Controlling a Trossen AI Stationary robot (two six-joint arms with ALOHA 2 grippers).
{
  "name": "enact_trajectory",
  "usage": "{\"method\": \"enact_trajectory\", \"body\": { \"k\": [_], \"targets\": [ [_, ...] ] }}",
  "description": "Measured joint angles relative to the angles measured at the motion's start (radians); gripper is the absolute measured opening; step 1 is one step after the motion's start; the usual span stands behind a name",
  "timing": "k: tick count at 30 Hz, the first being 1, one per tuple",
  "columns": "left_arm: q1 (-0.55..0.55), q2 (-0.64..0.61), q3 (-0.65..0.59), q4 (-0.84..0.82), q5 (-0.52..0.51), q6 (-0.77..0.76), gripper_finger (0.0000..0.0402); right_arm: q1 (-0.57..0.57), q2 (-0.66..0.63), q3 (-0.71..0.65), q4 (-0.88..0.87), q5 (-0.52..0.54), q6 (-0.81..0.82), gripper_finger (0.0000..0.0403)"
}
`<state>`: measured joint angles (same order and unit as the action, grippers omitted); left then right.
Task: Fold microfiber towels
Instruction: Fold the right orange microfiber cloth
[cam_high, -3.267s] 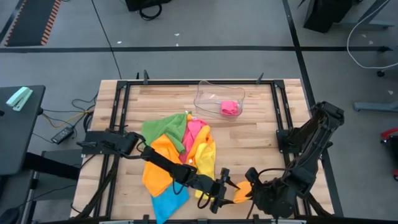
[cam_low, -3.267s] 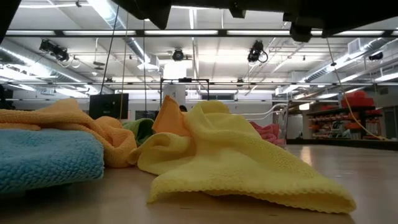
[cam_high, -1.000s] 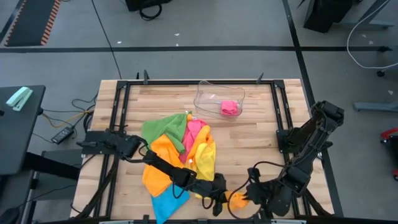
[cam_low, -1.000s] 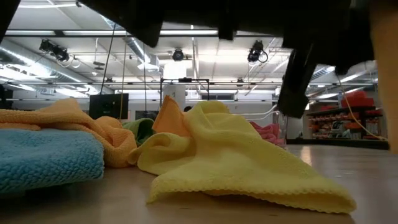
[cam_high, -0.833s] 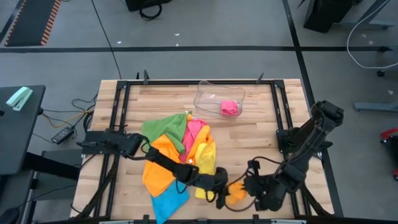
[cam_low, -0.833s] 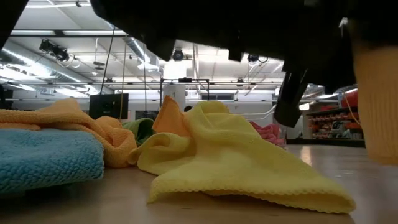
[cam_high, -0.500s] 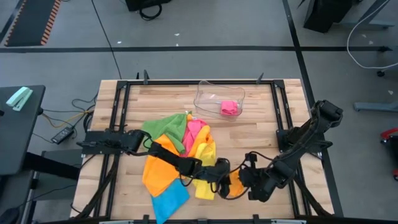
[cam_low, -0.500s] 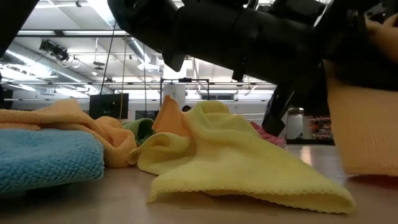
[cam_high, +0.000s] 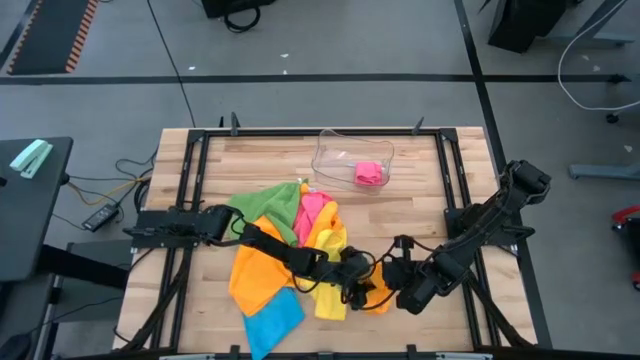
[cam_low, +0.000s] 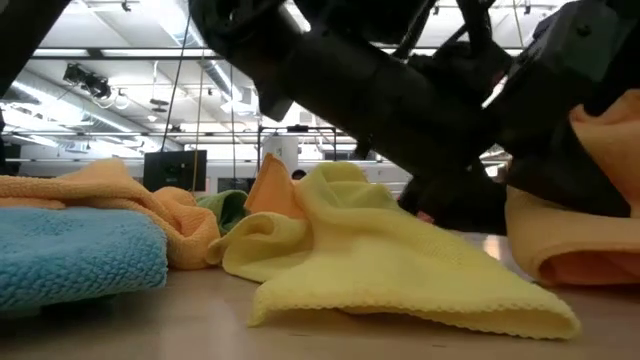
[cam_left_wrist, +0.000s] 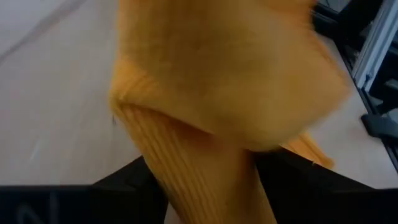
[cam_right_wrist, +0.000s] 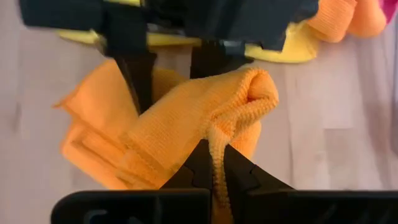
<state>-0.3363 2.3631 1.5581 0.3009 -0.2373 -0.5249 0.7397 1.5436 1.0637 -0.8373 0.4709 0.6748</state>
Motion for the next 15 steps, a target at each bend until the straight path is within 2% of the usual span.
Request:
{"method": "enact_trajectory", "body": {
  "k": [7,15],
  "targets": [
    [-0.004,-0.068,0.000,-0.178,-0.082,0.102,0.0224,-0.028,0.000,-0.050,-0.011,0.026,-0.073,0.0012],
    [-0.044,-0.116,0.000,-0.207,-0.129,0.188,0.0195,-0.078,0.000,-0.148,0.000,0.110,-0.131,0.0012]
  ]
}}
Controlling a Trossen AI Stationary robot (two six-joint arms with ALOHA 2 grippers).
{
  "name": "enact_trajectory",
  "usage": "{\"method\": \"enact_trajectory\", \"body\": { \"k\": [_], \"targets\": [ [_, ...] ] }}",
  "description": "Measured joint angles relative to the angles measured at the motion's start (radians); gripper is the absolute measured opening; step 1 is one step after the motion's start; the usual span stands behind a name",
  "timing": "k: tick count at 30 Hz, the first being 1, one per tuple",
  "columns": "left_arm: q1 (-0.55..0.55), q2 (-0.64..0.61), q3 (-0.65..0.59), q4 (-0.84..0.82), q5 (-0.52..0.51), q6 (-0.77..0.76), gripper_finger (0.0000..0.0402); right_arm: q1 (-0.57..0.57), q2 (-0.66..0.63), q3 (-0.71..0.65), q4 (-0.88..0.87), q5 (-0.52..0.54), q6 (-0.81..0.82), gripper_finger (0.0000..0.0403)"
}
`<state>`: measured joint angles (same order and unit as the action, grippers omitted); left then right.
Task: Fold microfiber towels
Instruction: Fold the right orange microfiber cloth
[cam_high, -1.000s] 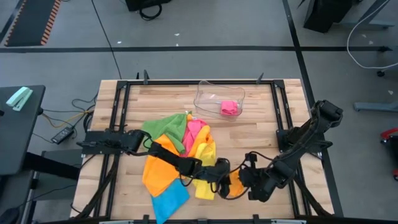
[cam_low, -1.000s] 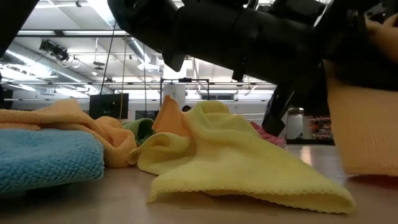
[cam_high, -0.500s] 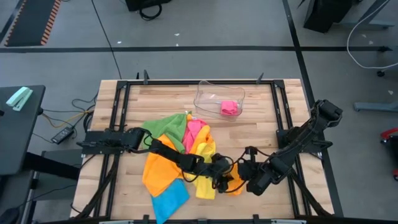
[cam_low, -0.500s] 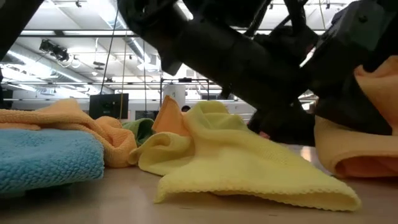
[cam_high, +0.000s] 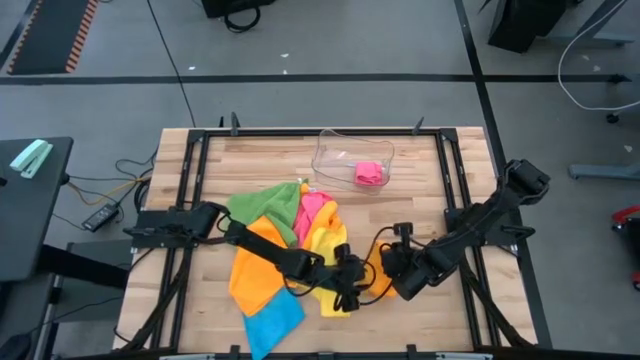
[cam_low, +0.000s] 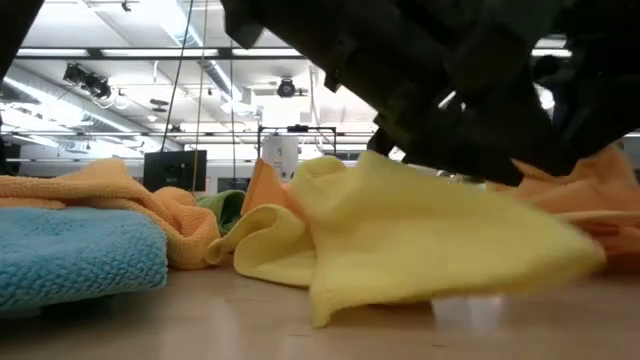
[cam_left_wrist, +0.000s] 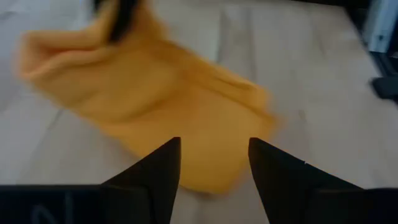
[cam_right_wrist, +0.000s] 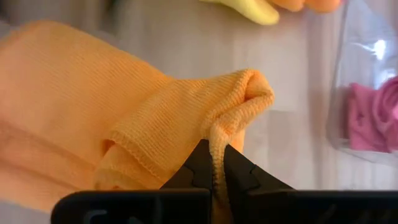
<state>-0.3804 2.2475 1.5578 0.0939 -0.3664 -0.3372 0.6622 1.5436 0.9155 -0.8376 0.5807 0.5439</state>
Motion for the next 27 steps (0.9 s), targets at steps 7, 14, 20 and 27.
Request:
{"method": "enact_trajectory", "body": {
  "k": [7,14,20,27],
  "targets": [
    [-0.023,0.000,0.000,0.003,-0.004,0.064,0.0175,-0.032,0.000,-0.029,-0.003,0.061,-0.087,0.0012],
    [-0.006,0.000,0.000,0.033,-0.016,0.099,0.0173,-0.031,0.000,0.107,-0.062,-0.009,-0.152,0.0012],
    [-0.006,0.002,0.000,0.041,-0.036,0.113,0.0166,-0.013,0.000,0.240,-0.157,-0.100,-0.132,0.0012],
    [-0.061,-0.042,0.002,0.036,-0.130,0.193,0.0146,0.044,0.000,0.346,-0.290,-0.045,-0.125,0.0012]
  ]
}}
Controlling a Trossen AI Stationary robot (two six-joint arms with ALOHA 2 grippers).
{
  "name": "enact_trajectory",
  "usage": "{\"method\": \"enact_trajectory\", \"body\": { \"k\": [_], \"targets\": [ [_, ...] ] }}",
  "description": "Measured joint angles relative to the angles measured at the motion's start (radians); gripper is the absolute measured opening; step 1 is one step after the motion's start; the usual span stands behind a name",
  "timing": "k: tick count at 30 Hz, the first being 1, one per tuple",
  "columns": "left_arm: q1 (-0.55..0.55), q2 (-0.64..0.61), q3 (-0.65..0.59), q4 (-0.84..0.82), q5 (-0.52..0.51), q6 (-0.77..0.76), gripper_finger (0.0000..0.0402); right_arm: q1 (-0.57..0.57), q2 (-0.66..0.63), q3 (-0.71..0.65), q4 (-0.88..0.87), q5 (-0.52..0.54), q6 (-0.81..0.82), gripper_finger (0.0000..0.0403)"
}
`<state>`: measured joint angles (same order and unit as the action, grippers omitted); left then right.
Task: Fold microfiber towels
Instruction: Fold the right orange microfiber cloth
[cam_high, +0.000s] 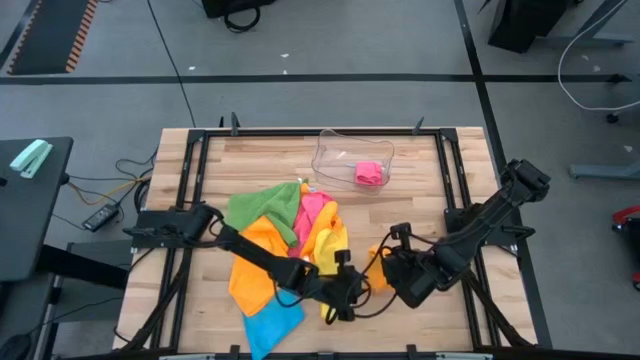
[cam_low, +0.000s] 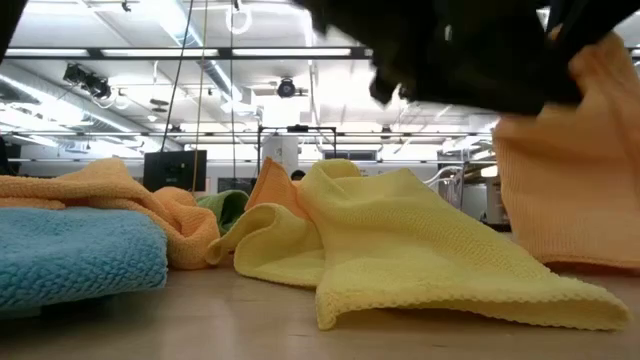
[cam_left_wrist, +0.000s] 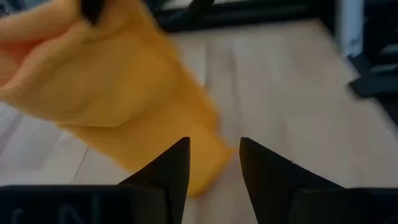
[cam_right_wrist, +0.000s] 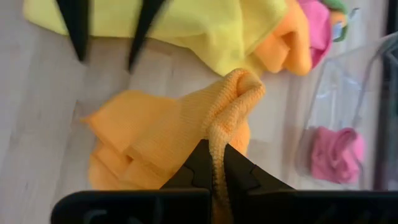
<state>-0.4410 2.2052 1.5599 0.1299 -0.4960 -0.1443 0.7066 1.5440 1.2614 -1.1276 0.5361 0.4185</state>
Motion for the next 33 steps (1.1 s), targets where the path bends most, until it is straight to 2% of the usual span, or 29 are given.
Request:
{"method": "enact_trajectory", "body": {
  "k": [3,7,11,17,19,23,27,33],
  "targets": [
    [-0.013,-0.006,-0.001,-0.020,0.000,0.000,0.0137,0.021,0.000,0.055,-0.064,0.013,0.028,0.0012],
    [-0.023,-0.025,-0.002,-0.044,-0.001,0.005,0.0126,0.067,0.000,0.127,-0.045,-0.005,0.042,0.0012],
    [-0.037,-0.073,-0.003,-0.133,-0.010,0.004,0.0118,0.121,0.000,0.171,0.033,-0.109,0.070,0.0012],
    [-0.082,-0.170,-0.001,-0.242,-0.013,-0.007,0.0110,0.205,0.000,0.180,0.249,-0.286,0.100,0.0012],
    [-0.093,-0.185,-0.001,-0.255,-0.013,-0.008,0.0111,0.232,0.000,0.179,0.295,-0.304,0.076,0.0012],
    [-0.114,-0.200,-0.001,-0.256,-0.018,-0.003,0.0113,0.241,-0.001,0.121,0.310,-0.281,0.053,0.0012],
    [-0.111,-0.197,-0.001,-0.267,-0.021,-0.002,0.0110,0.182,0.000,-0.017,0.405,-0.283,0.018,0.0012],
    [-0.099,-0.193,-0.001,-0.307,-0.020,-0.044,0.0106,0.064,0.000,-0.175,0.391,-0.289,-0.063,0.0012]
  ]
}}
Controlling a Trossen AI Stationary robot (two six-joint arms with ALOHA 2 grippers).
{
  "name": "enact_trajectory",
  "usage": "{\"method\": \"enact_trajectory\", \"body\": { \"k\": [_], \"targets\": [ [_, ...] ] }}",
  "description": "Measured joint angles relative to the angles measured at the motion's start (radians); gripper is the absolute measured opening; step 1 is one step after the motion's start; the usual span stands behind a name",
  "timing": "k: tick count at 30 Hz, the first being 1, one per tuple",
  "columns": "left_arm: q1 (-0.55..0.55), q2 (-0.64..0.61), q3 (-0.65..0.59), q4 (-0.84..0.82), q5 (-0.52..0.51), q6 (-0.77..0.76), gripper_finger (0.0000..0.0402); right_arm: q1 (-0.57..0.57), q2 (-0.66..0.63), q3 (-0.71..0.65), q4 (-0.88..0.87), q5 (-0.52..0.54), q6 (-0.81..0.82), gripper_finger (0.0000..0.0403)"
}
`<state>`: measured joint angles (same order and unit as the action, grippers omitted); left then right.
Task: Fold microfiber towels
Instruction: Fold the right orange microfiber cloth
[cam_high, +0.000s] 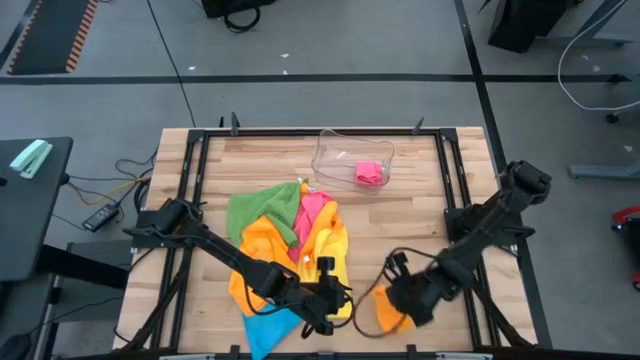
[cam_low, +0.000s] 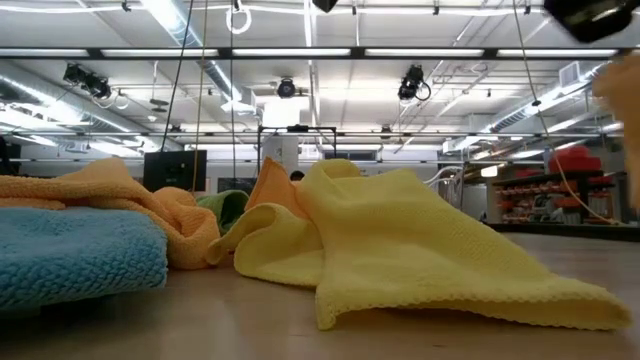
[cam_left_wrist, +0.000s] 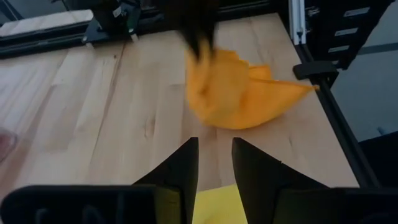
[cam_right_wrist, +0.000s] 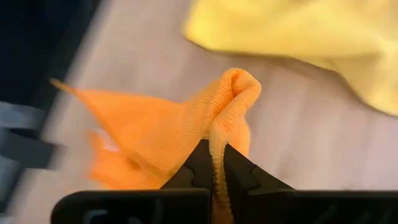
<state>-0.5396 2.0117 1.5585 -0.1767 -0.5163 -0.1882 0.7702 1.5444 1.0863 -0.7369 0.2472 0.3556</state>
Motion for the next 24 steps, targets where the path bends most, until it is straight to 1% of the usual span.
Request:
{"method": "enact_trajectory", "body": {
  "k": [3,6,10,13,16,19,21,24],
  "targets": [
    [0.000,0.000,0.000,-0.002,0.000,-0.003,0.0107,-0.035,0.000,-0.040,0.005,0.043,-0.069,0.0012],
    [0.000,0.001,0.000,-0.016,0.000,-0.017,0.0107,-0.067,0.000,-0.042,0.001,0.051,-0.067,0.0012],
    [0.000,0.018,0.000,-0.021,0.001,-0.024,0.0107,-0.072,-0.006,0.019,-0.058,0.061,-0.055,0.0012],
    [0.004,0.044,0.000,0.013,0.000,-0.004,0.0107,-0.071,-0.035,0.070,-0.060,0.061,-0.055,0.0012],
    [0.013,0.071,0.000,0.022,0.000,-0.013,0.0108,-0.073,-0.071,0.124,-0.017,-0.018,-0.031,0.0012],
    [0.015,0.077,0.000,0.035,-0.003,-0.013,0.0110,-0.060,-0.095,0.157,0.047,-0.109,0.043,0.0012],
    [0.008,0.077,0.000,0.049,-0.005,-0.010,0.0113,-0.041,-0.099,0.167,0.090,-0.147,0.082,0.0012],
    [-0.005,0.076,0.000,0.052,-0.002,-0.003,0.0116,-0.002,-0.095,0.169,0.159,-0.173,0.133,0.0012]
  ]
}}
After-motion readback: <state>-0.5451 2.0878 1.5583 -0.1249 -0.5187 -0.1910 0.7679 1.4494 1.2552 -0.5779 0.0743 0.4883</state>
